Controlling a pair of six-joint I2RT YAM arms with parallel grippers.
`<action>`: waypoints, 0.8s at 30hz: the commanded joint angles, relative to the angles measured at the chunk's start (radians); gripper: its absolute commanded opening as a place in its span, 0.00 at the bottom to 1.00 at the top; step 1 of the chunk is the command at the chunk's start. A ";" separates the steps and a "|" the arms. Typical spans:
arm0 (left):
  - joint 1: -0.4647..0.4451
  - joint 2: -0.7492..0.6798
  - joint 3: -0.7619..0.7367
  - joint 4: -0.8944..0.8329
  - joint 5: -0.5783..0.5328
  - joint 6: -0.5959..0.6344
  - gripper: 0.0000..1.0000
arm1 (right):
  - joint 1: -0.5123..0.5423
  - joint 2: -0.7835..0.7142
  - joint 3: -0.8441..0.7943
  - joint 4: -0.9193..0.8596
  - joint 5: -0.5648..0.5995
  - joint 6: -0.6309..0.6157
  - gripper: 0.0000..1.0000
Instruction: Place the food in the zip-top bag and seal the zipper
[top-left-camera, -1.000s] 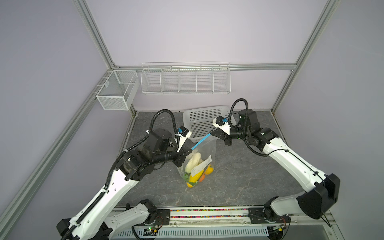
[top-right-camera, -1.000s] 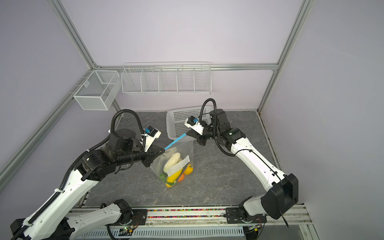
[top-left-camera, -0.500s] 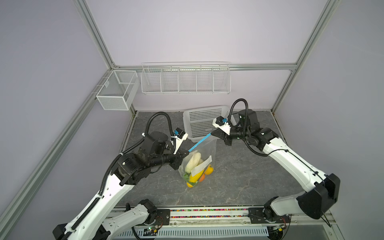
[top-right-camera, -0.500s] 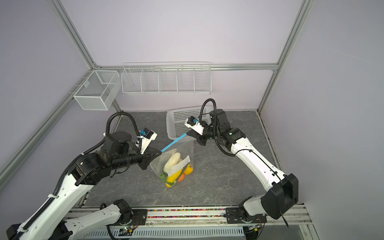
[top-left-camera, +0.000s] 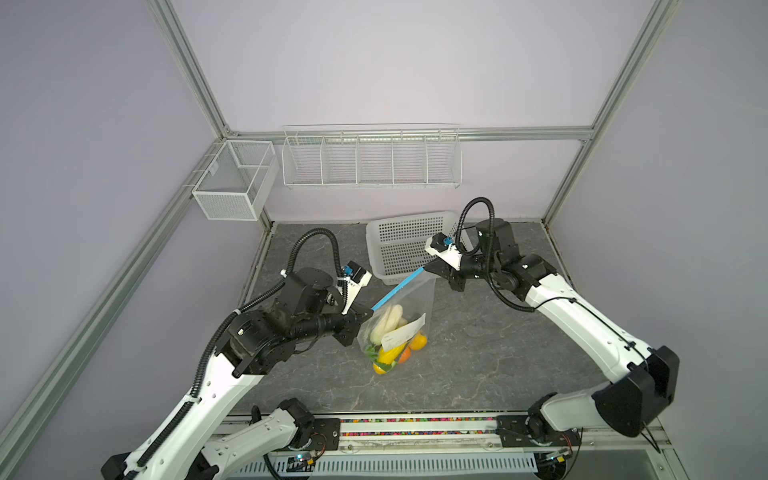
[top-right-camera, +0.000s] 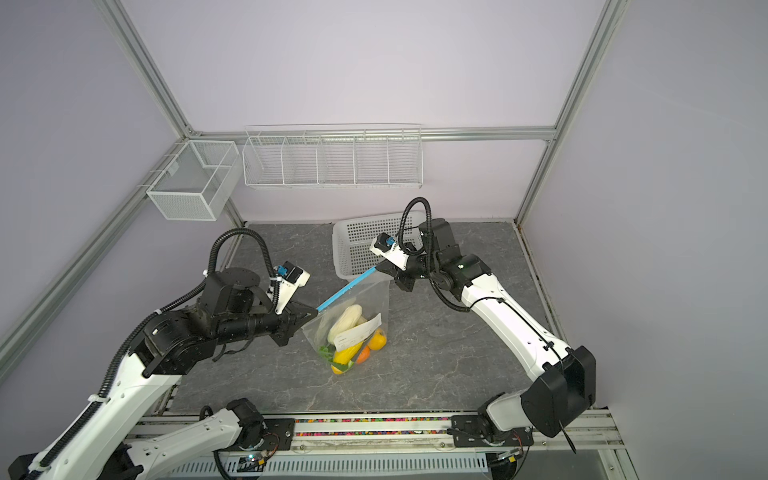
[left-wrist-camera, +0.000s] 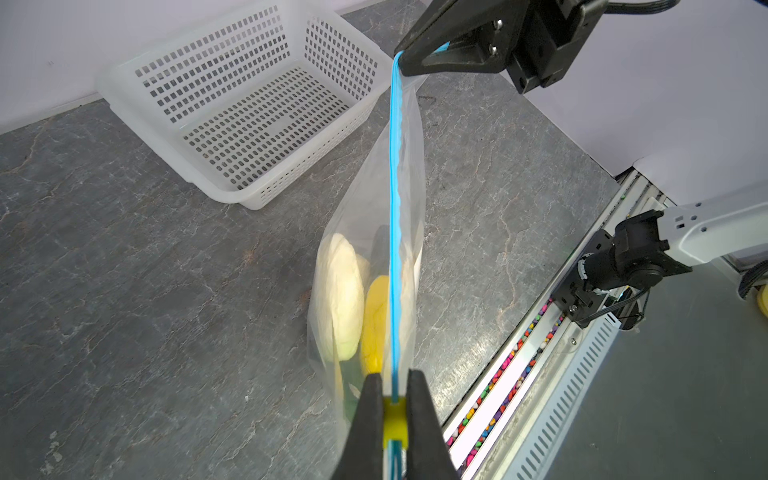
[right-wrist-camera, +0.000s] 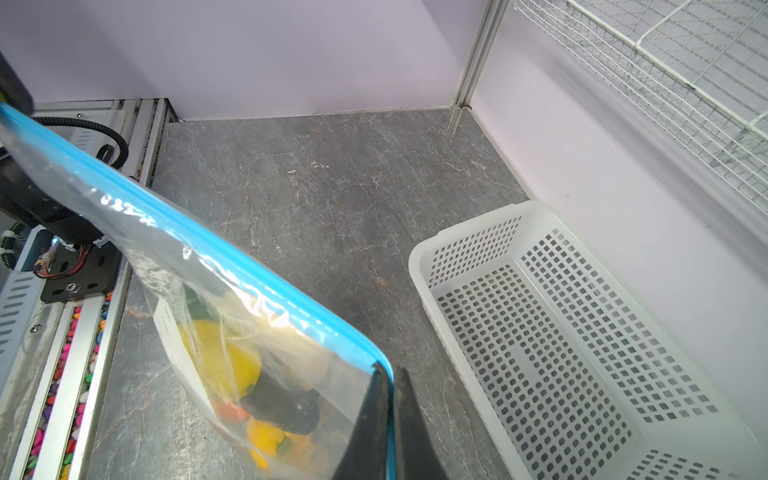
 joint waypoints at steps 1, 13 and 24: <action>0.006 -0.029 0.032 -0.148 -0.007 -0.012 0.00 | -0.037 0.016 0.023 -0.006 0.102 -0.021 0.07; 0.005 -0.036 0.061 -0.207 -0.039 -0.007 0.00 | -0.039 0.018 0.025 -0.010 0.103 -0.023 0.07; 0.006 -0.049 0.083 -0.250 -0.087 0.003 0.00 | -0.037 0.026 0.030 -0.017 0.087 -0.026 0.07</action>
